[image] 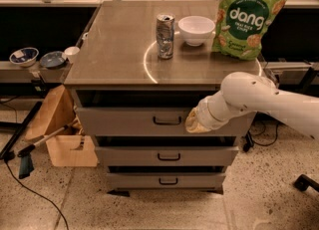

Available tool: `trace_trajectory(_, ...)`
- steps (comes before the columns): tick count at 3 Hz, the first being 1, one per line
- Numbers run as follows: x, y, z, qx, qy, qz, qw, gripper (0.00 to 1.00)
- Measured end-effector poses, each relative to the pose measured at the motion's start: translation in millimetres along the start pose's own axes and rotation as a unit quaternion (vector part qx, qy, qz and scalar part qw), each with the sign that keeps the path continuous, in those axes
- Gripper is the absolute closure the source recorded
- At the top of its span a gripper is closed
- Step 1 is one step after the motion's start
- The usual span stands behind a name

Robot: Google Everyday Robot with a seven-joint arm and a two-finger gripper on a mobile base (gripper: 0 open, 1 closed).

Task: Close top drawer

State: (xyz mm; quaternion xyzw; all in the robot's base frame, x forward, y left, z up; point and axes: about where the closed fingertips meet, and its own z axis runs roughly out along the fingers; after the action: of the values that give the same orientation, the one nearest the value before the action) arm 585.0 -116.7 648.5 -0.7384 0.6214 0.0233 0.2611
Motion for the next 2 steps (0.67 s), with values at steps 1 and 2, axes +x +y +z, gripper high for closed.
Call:
trace_trajectory(1, -2, 4, -1, -0.001, -0.004, 0.002, 1.0, 0.51)
trace_trajectory(2, 0, 29, -32, 0.01, 0.009, 0.023, 0.9996, 0.2)
